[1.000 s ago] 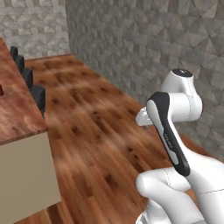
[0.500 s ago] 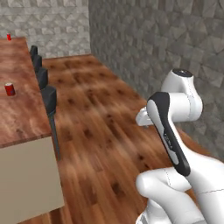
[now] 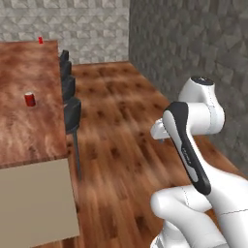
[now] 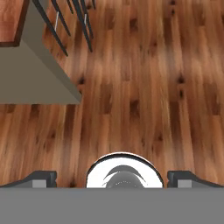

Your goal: Four empty soda cans are scattered around the kitchen. Gather all the cans and cluster them next to the stove for recycling.

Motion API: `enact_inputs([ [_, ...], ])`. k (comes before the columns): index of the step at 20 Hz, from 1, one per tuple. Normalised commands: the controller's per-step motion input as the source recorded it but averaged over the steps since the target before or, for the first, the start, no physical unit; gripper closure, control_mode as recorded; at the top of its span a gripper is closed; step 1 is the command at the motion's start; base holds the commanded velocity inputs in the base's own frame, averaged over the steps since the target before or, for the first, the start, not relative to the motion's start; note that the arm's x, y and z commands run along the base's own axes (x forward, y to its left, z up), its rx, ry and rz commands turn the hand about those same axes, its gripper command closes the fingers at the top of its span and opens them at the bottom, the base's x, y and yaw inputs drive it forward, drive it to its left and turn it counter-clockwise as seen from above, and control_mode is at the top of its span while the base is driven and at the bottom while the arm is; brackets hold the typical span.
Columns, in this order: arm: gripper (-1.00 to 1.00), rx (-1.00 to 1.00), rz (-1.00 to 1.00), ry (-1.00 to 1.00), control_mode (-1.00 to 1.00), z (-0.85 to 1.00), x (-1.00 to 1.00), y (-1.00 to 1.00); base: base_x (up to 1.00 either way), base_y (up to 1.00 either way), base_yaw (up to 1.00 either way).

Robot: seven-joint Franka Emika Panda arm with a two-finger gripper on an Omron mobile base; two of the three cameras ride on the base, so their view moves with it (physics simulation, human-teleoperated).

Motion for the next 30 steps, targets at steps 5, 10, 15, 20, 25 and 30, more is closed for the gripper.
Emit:
enact_inputs([
  [5, -1.0, 0.0, 0.0, 0.0, 1.0, 0.0, 0.0, 0.0, 0.59, -0.27, 0.31],
  [10, -1.0, 0.0, 0.0, 0.0, 1.0, 0.0, 0.0, 0.0, 0.57, -0.24, 0.33],
  [15, -1.0, 0.0, 0.0, 0.0, 1.0, 0.0, 0.0, 0.0, 0.54, -0.23, 0.33],
  [20, -1.0, 0.0, 0.0, 0.0, 1.0, 0.0, 0.0, 0.0, 0.53, -0.25, 0.33],
  [25, -1.0, 0.0, 0.0, 0.0, 1.0, 0.0, 0.0, 0.0, 0.51, -0.26, 0.32],
  [30, -1.0, 0.0, 0.0, 0.0, 1.0, 0.0, 0.0, 0.0, 0.49, -0.26, 0.33],
])
